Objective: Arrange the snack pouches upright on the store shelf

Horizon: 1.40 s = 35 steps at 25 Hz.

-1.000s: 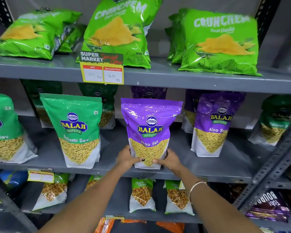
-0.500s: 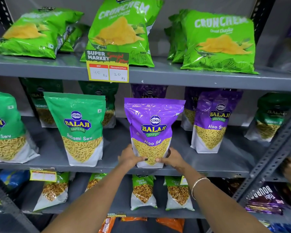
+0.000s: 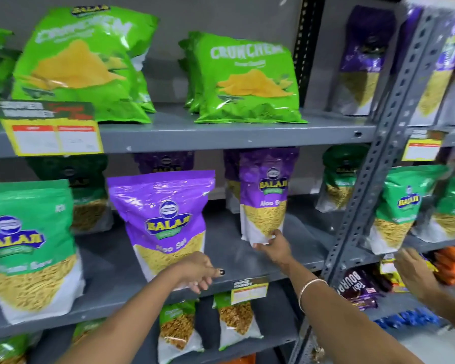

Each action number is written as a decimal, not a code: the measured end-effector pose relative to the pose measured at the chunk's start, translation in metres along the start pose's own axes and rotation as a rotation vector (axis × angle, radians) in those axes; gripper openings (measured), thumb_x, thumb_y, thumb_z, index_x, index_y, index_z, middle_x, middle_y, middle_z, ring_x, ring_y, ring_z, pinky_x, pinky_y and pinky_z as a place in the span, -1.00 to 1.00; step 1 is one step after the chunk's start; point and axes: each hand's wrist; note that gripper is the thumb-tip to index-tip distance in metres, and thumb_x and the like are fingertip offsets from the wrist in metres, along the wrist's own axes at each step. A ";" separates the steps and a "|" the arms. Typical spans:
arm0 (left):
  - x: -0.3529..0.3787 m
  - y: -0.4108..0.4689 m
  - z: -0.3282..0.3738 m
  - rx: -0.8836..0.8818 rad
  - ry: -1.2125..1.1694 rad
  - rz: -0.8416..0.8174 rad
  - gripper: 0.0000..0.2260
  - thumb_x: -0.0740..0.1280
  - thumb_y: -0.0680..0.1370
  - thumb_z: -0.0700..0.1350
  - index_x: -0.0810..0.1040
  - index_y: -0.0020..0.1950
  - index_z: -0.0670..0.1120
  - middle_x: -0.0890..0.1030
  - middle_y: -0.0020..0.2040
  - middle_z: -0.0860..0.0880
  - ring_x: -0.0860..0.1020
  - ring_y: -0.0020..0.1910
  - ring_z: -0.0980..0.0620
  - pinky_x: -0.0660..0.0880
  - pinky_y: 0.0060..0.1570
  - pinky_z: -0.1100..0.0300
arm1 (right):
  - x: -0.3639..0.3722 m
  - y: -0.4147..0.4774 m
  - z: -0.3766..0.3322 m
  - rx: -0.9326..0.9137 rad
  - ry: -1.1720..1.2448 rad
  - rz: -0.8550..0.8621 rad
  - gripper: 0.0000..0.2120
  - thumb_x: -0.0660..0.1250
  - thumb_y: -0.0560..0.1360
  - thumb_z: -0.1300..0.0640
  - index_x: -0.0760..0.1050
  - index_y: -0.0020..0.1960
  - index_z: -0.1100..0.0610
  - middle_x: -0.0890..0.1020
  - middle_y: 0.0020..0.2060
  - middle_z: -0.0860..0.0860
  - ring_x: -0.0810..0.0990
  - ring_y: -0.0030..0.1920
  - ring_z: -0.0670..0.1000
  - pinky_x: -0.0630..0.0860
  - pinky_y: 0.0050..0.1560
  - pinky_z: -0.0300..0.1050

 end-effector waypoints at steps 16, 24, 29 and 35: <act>0.071 0.163 0.080 0.076 -0.488 0.571 -0.45 0.50 0.11 -0.11 0.44 0.01 -0.29 0.60 0.11 -0.35 0.58 0.11 -0.28 0.50 0.15 -0.23 | -0.070 0.119 0.045 -0.017 0.219 -0.403 -0.40 0.48 0.24 0.46 0.35 0.23 0.35 0.54 0.21 0.23 0.53 0.03 0.05 0.54 0.14 -0.06; 0.101 0.092 0.096 0.088 -0.393 0.592 -0.65 0.51 0.31 -0.28 0.36 -0.24 0.02 0.61 0.06 -0.19 0.58 0.13 -0.17 0.49 0.19 -0.16 | -0.095 0.074 0.058 -0.040 0.140 -0.422 -0.42 0.54 0.23 0.33 0.42 0.20 0.33 0.57 0.21 0.24 0.55 0.13 0.09 0.54 0.18 -0.02; 0.107 0.074 0.098 0.087 -0.337 0.587 -0.68 0.53 0.31 -0.21 0.41 -0.12 -0.09 0.62 0.14 -0.21 0.58 0.14 -0.18 0.51 0.19 -0.11 | -0.103 0.054 0.057 -0.019 0.156 -0.421 -0.42 0.54 0.24 0.30 0.41 0.20 0.31 0.59 0.10 0.16 0.56 0.09 0.09 0.51 0.24 0.06; 0.112 0.069 0.100 0.087 -0.320 0.559 -0.63 0.51 0.34 -0.18 0.38 0.00 -0.14 0.59 0.20 -0.21 0.56 0.18 -0.16 0.50 0.22 -0.08 | -0.104 0.048 0.057 -0.034 0.168 -0.454 -0.40 0.54 0.25 0.28 0.39 0.22 0.28 0.58 0.16 0.18 0.54 0.12 0.07 0.50 0.22 -0.02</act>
Point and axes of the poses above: each hand's wrist, its own y-axis towards the middle knuckle, its own x-axis out of the palm, z = x × y
